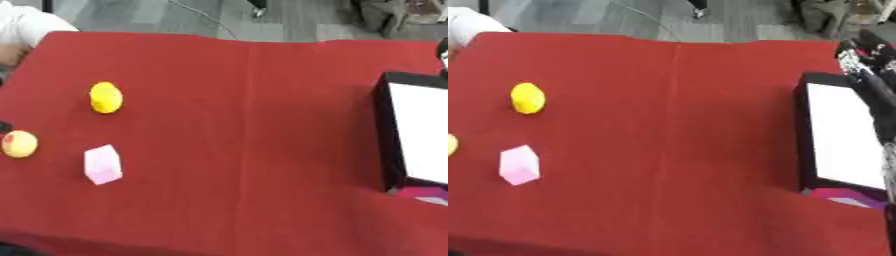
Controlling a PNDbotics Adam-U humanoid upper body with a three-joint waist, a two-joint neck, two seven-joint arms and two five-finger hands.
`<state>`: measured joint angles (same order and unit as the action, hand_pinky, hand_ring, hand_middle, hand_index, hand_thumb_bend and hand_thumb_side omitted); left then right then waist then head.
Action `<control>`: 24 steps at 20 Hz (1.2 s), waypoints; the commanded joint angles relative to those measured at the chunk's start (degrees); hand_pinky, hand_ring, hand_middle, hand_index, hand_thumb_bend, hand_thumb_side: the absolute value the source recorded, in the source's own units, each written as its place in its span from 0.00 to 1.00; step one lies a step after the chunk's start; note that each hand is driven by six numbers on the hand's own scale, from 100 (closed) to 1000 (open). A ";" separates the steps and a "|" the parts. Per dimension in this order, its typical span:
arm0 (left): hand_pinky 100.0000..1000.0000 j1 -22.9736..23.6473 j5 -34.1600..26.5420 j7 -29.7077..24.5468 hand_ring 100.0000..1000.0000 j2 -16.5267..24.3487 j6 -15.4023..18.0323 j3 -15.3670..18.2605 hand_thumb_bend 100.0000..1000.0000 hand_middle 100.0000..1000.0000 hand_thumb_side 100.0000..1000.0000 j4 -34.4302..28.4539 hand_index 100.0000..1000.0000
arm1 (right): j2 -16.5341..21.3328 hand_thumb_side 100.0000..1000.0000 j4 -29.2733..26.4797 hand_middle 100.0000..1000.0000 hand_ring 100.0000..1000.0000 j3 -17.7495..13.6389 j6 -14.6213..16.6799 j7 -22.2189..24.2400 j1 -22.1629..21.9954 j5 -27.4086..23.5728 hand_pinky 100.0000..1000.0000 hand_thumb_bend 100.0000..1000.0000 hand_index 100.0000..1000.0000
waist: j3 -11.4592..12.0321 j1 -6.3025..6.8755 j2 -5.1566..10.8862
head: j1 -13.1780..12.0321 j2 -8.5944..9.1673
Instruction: Pick up the objects with one hand, pass them to the other hand, and then place them into the box on the other side of the table.
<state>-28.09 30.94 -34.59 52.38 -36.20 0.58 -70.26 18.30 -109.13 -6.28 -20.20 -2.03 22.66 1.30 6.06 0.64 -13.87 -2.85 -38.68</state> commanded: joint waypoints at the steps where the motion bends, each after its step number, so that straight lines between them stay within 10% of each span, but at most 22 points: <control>1: 1.00 -0.67 5.28 -5.77 0.93 1.95 -2.73 -0.35 0.49 0.83 0.17 0.18 0.88 | 1.35 0.57 -0.74 0.97 1.00 -0.32 -0.04 0.09 0.68 0.33 1.00 0.00 1.00 | -0.06 0.23 0.62 | 0.12 -0.22; 24: 0.96 -4.52 10.60 -6.86 0.90 -4.80 -1.08 -4.42 0.18 0.79 0.13 8.40 0.82 | 1.17 0.57 -0.51 0.97 1.00 0.05 0.01 0.87 0.77 0.11 1.00 0.00 1.00 | -0.49 -0.15 0.62 | -0.84 -0.61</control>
<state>-31.77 41.41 -37.93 46.11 -32.86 -4.37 -61.63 18.35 -109.10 -6.24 -20.29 -1.36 22.69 1.30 5.51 0.31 -14.01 -3.45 -39.17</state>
